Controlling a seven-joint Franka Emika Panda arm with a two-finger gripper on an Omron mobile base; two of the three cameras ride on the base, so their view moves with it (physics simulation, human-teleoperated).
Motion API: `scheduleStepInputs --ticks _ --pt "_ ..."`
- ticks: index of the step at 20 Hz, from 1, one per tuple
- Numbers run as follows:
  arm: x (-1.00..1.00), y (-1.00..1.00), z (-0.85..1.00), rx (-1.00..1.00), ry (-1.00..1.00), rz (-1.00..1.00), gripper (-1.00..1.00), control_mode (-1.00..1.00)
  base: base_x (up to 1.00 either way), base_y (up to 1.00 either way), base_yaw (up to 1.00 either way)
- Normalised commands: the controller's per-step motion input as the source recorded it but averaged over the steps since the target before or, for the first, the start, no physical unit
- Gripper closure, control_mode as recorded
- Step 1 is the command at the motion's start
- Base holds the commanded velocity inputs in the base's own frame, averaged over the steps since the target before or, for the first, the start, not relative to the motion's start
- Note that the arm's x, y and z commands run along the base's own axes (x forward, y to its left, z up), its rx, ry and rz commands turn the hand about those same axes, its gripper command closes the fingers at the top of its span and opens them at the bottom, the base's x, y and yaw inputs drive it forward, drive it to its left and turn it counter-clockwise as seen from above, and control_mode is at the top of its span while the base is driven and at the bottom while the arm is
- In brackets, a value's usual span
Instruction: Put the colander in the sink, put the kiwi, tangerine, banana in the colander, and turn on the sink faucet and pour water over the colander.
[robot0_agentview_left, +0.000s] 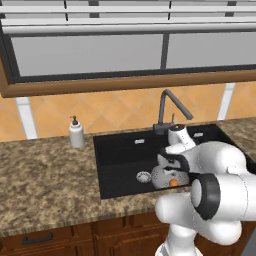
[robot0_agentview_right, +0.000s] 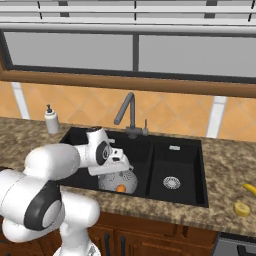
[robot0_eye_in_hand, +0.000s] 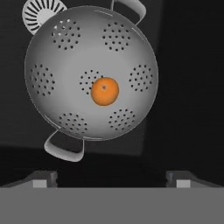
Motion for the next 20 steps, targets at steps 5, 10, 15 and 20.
scheduleStepInputs --ticks 5,10,15,20 --pt "-0.66 -0.13 0.73 0.0 0.02 -0.03 -1.0 -1.0 0.0 0.0 0.0" --pt "-0.6 -0.5 0.61 0.05 -0.02 -0.13 -1.0 -1.0 0.0 0.0 0.0" --pt "-0.33 -0.76 0.46 0.14 0.0 -0.12 -1.0 -1.0 0.0 0.0 0.0" --pt "-0.18 -0.96 0.22 0.08 0.01 -0.05 -1.0 -1.0 0.0 0.0 0.0"
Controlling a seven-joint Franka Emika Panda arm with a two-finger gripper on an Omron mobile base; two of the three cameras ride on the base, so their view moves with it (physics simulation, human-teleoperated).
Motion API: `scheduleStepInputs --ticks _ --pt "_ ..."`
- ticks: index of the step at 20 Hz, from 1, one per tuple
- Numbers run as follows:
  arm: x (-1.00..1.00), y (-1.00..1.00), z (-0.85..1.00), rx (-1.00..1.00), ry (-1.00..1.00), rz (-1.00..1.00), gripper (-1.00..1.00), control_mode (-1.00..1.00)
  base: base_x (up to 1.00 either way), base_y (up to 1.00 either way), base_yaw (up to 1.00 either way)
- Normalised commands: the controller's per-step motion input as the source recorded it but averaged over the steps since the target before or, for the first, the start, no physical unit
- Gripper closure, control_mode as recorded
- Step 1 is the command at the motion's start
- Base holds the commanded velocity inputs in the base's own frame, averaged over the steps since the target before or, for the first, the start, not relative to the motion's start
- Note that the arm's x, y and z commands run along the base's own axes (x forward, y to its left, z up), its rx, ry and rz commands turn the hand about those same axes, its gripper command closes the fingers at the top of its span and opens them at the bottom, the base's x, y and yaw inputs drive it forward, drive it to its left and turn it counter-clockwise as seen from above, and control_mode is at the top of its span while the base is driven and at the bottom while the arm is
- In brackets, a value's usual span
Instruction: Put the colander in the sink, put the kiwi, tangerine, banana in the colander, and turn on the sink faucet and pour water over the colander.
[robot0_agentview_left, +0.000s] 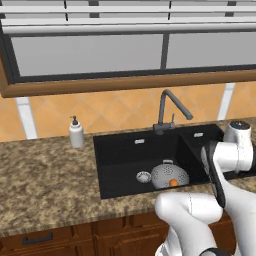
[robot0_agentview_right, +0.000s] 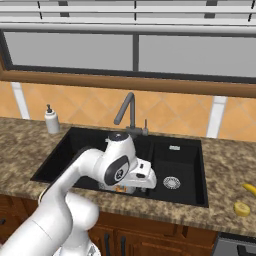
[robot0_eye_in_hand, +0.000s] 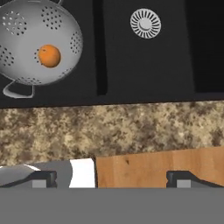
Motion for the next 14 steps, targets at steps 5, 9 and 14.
scheduleStepInputs --ticks 5,9,14 --pt "0.0 -0.92 0.18 0.0 0.04 0.0 -1.0 -1.0 0.0 0.0 0.0" --pt "0.07 -0.98 0.07 0.0 0.15 -0.05 -1.0 -1.0 0.0 0.0 0.0" --pt "0.06 -0.99 0.0 0.01 0.04 -0.13 -1.0 -1.0 0.0 0.0 0.0"
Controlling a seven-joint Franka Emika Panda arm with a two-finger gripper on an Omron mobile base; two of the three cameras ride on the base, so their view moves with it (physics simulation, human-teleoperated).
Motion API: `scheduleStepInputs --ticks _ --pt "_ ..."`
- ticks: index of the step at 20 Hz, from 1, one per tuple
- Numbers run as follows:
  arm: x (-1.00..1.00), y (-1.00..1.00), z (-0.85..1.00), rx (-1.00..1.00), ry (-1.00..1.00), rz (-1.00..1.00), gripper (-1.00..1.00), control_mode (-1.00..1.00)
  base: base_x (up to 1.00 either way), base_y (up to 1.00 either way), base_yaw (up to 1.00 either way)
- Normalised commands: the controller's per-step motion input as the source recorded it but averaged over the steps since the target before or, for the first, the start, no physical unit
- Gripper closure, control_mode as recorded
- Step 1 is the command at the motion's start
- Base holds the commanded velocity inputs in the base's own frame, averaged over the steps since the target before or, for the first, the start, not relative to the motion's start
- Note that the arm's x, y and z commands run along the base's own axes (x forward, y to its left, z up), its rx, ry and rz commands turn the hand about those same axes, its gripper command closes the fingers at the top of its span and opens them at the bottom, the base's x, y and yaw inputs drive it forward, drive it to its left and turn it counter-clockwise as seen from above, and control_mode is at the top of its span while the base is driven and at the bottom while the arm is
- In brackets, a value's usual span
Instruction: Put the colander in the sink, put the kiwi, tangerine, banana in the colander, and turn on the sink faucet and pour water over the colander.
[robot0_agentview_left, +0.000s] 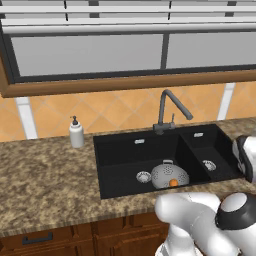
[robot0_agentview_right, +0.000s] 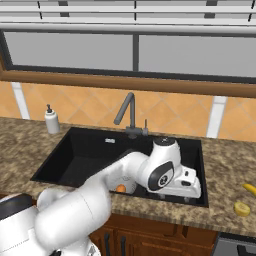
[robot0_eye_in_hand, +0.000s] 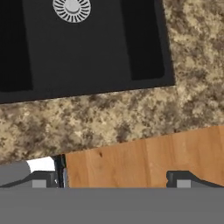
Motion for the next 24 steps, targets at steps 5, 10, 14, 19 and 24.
scheduleStepInputs --ticks 5,10,14,19,24 --pt "0.17 -0.88 0.01 0.01 0.0 -0.23 -1.0 -1.0 0.0 0.0 0.0" --pt "0.13 -0.93 0.0 0.02 0.0 -0.22 -1.0 -1.0 0.0 0.0 0.0" --pt "0.09 -0.81 0.0 0.06 -0.02 -0.15 -1.0 -1.0 0.0 0.0 0.0" --pt "0.0 -0.72 0.0 0.09 -0.07 -0.12 -1.0 -1.0 0.0 0.0 0.0" --pt "0.0 -0.59 0.0 0.08 -0.14 -0.05 -1.0 -1.0 0.0 0.0 0.0"
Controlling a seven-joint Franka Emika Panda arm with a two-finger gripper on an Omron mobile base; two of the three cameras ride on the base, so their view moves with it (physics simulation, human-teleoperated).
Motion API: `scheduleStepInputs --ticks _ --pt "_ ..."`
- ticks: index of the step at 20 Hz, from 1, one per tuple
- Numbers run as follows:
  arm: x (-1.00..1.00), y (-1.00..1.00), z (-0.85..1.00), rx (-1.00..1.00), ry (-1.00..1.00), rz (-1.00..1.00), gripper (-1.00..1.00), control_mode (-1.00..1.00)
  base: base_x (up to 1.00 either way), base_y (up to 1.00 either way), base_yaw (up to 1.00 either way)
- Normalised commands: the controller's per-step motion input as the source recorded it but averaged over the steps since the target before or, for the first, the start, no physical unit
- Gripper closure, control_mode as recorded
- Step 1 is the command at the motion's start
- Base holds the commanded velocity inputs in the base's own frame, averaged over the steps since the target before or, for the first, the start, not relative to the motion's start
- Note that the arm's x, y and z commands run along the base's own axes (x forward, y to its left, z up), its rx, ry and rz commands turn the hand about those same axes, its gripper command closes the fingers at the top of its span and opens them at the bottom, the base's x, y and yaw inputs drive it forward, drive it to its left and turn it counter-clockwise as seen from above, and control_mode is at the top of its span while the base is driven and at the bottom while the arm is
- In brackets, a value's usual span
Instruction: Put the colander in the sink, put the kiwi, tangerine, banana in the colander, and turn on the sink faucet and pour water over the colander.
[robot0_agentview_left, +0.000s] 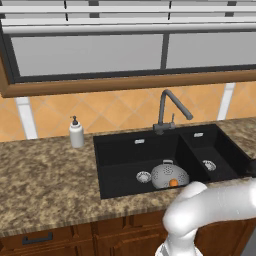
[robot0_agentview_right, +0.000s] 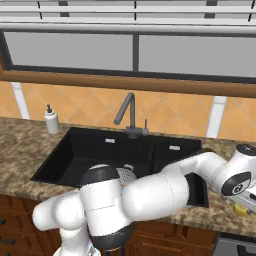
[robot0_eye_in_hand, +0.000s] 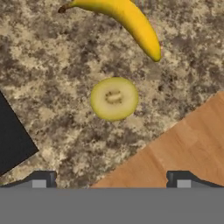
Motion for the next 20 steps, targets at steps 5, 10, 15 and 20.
scheduleStepInputs --ticks 5,10,15,20 --pt "0.16 -0.38 -0.01 0.01 -0.04 -0.09 -1.0 -1.0 0.0 0.0 0.0" --pt "0.28 -0.13 -0.19 0.01 0.0 -0.13 -1.0 -1.0 0.0 0.0 0.0" --pt "0.23 0.09 -0.54 0.06 0.0 -0.2 -1.0 -1.0 0.0 0.0 0.0" --pt "0.24 -0.02 -0.48 0.02 0.01 -0.15 -1.0 -1.0 0.0 0.0 0.0"
